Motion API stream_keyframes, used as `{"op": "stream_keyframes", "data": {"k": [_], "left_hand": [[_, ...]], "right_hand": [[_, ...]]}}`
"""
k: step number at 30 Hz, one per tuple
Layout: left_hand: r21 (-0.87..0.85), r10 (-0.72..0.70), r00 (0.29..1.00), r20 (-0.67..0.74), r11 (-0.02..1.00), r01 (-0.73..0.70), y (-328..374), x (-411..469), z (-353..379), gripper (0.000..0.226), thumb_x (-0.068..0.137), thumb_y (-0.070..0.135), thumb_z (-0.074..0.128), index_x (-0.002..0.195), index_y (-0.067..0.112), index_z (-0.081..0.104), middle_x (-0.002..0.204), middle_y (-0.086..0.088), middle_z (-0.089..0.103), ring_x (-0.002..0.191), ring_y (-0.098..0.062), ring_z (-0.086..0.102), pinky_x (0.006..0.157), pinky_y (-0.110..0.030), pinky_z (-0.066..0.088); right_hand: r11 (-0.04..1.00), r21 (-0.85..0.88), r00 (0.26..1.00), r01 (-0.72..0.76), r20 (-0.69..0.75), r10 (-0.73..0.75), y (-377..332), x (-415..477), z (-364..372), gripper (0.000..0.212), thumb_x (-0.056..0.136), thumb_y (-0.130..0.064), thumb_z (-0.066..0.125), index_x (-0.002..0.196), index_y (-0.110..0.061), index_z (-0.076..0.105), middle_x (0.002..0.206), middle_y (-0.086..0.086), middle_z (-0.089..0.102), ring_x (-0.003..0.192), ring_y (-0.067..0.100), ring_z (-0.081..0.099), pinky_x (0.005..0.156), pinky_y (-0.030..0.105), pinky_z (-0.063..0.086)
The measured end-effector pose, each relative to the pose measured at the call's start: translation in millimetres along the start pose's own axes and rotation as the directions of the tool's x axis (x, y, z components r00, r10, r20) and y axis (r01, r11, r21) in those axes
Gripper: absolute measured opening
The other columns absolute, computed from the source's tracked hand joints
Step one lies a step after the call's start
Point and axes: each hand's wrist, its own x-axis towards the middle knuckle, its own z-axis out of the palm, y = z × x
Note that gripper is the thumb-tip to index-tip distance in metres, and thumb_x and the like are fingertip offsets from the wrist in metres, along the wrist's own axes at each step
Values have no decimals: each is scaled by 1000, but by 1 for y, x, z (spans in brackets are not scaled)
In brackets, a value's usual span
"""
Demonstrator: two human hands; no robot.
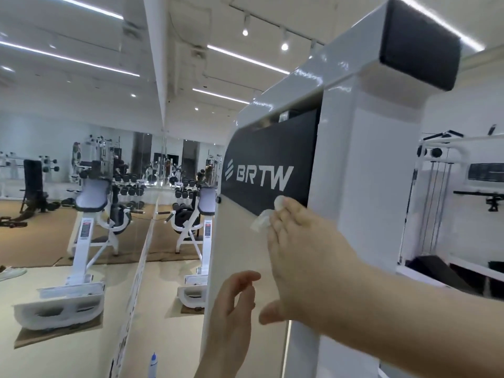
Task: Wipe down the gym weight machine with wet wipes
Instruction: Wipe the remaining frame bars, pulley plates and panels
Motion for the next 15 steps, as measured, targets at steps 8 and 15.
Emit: {"op": "stream_keyframes", "data": {"k": [8, 15], "left_hand": [[-87, 187, 982, -39, 978, -190, 37, 12, 16, 38, 97, 4, 51, 93, 35, 73, 99, 13, 68, 107, -13, 59, 88, -32, 51], [-114, 463, 886, 27, 882, -458, 66, -19, 18, 35, 94, 19, 42, 124, 31, 56, 120, 19, 61, 124, -8, 52, 104, -41, 44]], "right_hand": [[894, 137, 845, -427, -291, 449, 83, -12, -9, 78, 98, -61, 16, 147, -3, 35, 154, 27, 28, 143, 41, 21, 116, 55, 2], [903, 357, 886, -237, -302, 352, -41, -36, 41, 51, 91, -34, 51, 111, 10, 68, 122, 33, 61, 125, 44, 51, 116, 49, 17]]}}
